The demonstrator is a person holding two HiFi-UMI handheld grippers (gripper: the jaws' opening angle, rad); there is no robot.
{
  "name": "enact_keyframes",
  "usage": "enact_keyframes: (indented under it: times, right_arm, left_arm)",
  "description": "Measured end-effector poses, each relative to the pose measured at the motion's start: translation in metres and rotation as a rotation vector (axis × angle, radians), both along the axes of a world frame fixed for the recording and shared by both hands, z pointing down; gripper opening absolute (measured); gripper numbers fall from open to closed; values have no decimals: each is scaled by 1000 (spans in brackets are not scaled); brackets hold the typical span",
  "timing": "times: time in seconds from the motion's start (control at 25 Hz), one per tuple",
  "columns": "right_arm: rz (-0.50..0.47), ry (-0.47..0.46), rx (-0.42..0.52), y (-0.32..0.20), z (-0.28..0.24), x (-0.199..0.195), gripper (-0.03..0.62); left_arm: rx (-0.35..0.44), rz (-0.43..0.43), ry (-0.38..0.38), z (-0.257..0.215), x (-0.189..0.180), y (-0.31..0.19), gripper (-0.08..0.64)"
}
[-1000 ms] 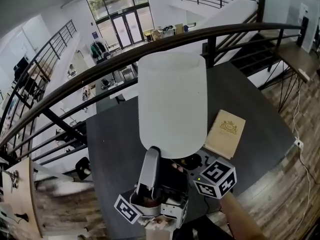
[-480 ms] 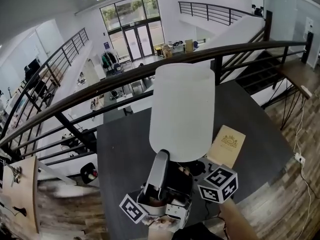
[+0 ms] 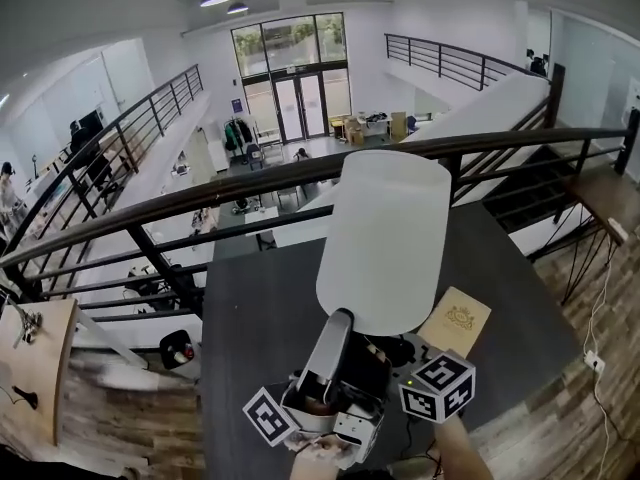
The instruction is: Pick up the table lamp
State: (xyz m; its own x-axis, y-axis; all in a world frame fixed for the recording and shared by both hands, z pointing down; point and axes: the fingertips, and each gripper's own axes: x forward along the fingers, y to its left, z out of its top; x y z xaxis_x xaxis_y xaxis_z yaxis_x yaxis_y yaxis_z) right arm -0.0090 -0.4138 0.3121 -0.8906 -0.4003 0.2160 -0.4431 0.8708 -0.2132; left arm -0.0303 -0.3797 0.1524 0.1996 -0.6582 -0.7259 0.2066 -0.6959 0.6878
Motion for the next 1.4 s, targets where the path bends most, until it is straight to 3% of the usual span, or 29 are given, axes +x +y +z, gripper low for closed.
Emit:
enact_keyframes:
  times: [1.4]
  right_arm:
    - [-25,-25,32,26,-6,-13,137]
  left_arm:
    - [15,-22,-28,-3,-6,29,58]
